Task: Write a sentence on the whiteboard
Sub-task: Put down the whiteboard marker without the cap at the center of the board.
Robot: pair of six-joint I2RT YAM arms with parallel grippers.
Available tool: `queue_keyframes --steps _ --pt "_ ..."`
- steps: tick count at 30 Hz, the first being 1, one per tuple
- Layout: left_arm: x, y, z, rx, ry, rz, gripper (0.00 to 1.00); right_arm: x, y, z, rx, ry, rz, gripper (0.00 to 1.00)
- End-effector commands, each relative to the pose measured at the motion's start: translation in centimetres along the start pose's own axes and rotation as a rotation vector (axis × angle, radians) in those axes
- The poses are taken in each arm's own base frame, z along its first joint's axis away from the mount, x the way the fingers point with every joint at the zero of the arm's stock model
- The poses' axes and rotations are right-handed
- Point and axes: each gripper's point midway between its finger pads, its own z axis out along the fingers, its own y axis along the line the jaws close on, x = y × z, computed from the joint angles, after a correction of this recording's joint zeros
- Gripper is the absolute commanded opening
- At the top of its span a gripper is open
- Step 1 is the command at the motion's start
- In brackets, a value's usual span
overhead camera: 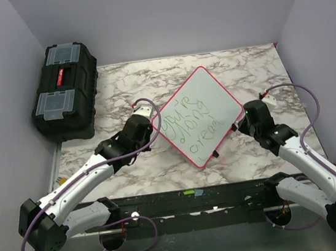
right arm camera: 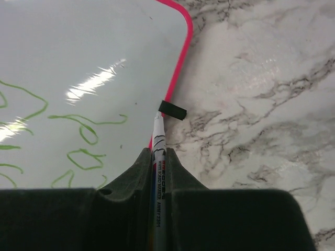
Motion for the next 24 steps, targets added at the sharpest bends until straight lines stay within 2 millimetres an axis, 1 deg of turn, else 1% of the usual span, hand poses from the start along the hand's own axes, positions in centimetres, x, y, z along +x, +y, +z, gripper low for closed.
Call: queue_keyframes --steps 1,4,7,9,13,17,23,24 --pt "-1.0 0.5 0.0 0.014 -0.049 -0.081 0.24 3.3 -1.4 -0.6 0.015 0.103 0.034 0.01" --pt "-1.2 1.4 0.1 -0.004 -0.057 -0.119 0.27 5.1 0.0 -0.9 -0.086 0.176 0.054 0.01" --pt "-1.4 2.1 -0.1 -0.016 -0.08 -0.157 0.34 6.7 0.9 -0.9 -0.144 0.235 0.102 0.01" --pt "-1.6 2.4 -0.4 -0.013 -0.101 -0.177 0.38 8.0 1.1 -0.8 -0.155 0.286 0.131 0.01" --pt "-1.8 2.9 -0.8 -0.015 -0.121 -0.195 0.39 10.3 1.0 -0.5 -0.157 0.363 0.174 0.01" --pt "-1.9 3.2 -1.2 -0.019 -0.134 -0.207 0.39 11.1 0.8 -0.4 -0.155 0.384 0.202 0.01" --pt "-1.9 3.5 -1.3 -0.025 -0.144 -0.225 0.39 12.4 3.2 -1.4 -0.338 0.436 0.288 0.01" --pt "-2.0 3.5 -1.3 -0.024 -0.146 -0.225 0.4 12.8 3.3 -1.6 -0.351 0.449 0.3 0.01"
